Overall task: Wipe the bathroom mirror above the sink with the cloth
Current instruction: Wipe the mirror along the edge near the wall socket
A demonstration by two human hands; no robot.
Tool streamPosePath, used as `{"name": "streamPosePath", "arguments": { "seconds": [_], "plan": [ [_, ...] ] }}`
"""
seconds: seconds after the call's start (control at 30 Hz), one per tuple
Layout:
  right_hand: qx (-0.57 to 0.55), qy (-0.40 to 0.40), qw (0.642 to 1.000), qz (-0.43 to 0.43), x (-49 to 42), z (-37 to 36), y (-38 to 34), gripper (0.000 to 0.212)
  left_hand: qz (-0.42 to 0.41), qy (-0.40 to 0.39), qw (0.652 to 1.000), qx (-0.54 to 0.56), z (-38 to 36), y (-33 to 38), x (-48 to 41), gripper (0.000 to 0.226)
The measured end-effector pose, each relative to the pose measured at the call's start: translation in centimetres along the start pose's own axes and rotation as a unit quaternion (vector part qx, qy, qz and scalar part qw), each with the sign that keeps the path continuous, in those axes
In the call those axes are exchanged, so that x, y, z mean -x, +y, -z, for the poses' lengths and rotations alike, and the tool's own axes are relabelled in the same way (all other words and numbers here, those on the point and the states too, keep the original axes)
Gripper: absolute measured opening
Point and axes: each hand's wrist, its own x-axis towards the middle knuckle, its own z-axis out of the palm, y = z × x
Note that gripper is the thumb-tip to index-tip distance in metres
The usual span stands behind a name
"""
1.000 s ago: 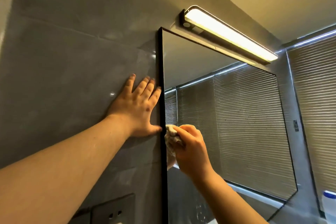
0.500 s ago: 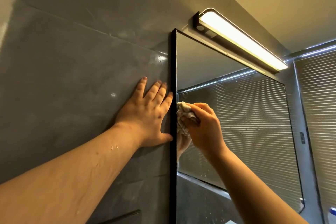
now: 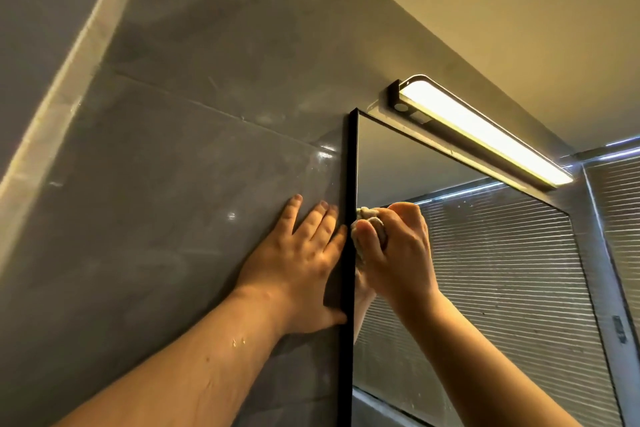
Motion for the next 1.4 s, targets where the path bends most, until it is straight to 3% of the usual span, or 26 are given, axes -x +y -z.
{"name": "streamPosePath", "arguments": {
  "seconds": [0.1,0.27,0.47,0.6,0.7,0.8,1.07,1.17,1.23,1.3,1.4],
  "plan": [
    [0.077,0.009,0.996,0.034,0.3,0.1,0.3,0.039,0.000,-0.009,1.000,0.009,0.1,0.0,-0.1,0.112],
    [0.063,0.059,0.993,0.081,-0.1,0.1,0.8,0.028,0.001,-0.002,1.000,0.014,0.2,0.1,0.0,0.113],
    [0.031,0.044,0.995,0.082,-2.4,-0.2,1.4,0.031,0.001,-0.013,1.000,0.017,0.6,0.0,-0.1,0.113],
    [0.013,0.061,0.995,0.073,-4.0,0.3,1.2,0.020,-0.008,-0.051,0.998,0.042,0.2,-0.4,-0.1,0.114],
    [-0.019,0.015,0.998,0.059,-3.6,1.4,1.3,0.015,-0.011,-0.034,0.998,0.053,0.2,-0.2,-0.2,0.113],
    [-0.050,-0.029,0.997,0.044,-2.9,2.2,1.7,0.032,-0.010,-0.024,0.999,0.026,0.4,-0.1,-0.3,0.114],
    [-0.046,0.030,0.998,-0.011,-5.3,1.1,1.5,0.009,-0.001,-0.029,0.999,0.038,-0.3,-0.2,-0.3,0.114],
    [-0.018,0.009,0.999,-0.045,-6.9,1.4,0.6,0.018,-0.007,-0.051,0.999,0.007,0.7,-0.4,-0.5,0.113],
    [-0.013,-0.023,0.998,-0.060,-7.4,2.1,0.4,0.024,-0.021,-0.024,0.999,-0.018,2.1,-0.9,-1.8,0.110],
    [-0.011,-0.052,0.997,-0.063,-7.4,2.7,0.3,0.025,-0.007,-0.009,0.999,-0.042,3.4,-2.4,-4.0,0.123],
    [0.012,-0.077,0.996,-0.042,-6.8,3.0,0.4,0.027,0.040,-0.051,0.997,-0.048,4.1,-4.1,-6.4,0.130]
  ]
}}
